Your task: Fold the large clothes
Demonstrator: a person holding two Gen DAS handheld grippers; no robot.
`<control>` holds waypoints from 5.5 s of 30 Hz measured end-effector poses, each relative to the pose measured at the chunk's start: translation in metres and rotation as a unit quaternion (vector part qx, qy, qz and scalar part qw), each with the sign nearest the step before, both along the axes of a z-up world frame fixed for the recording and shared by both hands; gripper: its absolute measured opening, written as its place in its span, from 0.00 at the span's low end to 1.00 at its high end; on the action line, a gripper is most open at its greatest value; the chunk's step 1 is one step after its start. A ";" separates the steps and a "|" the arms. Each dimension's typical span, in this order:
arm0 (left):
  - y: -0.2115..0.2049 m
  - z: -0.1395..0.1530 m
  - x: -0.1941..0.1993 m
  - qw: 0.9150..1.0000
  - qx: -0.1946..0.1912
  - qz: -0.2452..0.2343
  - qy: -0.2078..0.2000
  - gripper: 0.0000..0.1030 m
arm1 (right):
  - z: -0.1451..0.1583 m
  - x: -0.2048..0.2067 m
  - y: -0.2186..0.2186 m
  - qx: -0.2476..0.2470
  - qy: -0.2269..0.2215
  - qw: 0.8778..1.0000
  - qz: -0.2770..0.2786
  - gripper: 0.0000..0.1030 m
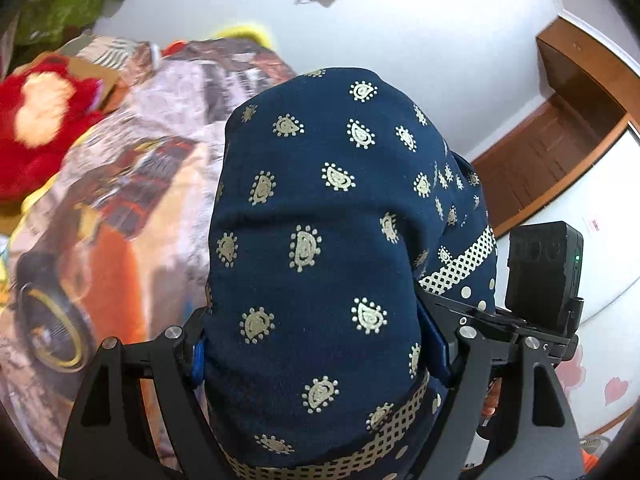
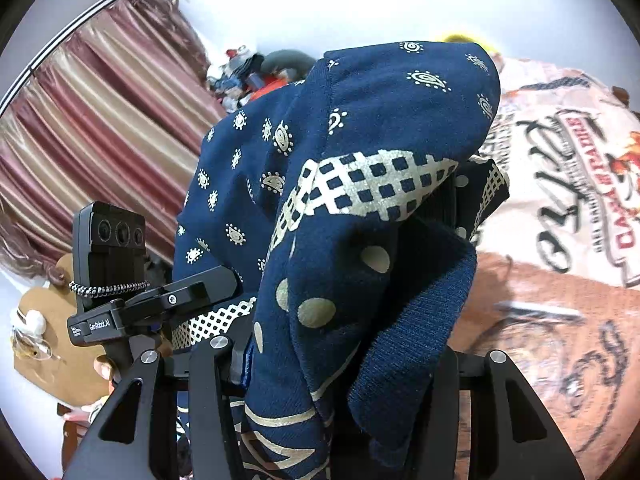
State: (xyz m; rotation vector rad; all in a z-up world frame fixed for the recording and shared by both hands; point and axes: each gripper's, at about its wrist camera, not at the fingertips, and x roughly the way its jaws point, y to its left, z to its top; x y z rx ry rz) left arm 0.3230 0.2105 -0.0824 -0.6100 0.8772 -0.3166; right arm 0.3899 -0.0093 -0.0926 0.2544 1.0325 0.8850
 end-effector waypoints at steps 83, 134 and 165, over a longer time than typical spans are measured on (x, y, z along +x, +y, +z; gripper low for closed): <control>-0.107 0.130 -0.309 0.874 0.275 0.246 -0.317 0.86 | 0.125 -0.294 -0.059 0.028 -0.426 0.892 -0.147 0.87; -0.118 0.101 -0.308 0.886 0.294 0.226 -0.278 0.91 | 0.095 -0.295 -0.063 -0.004 -0.383 0.912 -0.147 1.00; -0.104 0.100 -0.304 0.895 0.286 0.192 -0.284 0.91 | 0.093 -0.294 -0.064 -0.003 -0.383 0.911 -0.153 1.00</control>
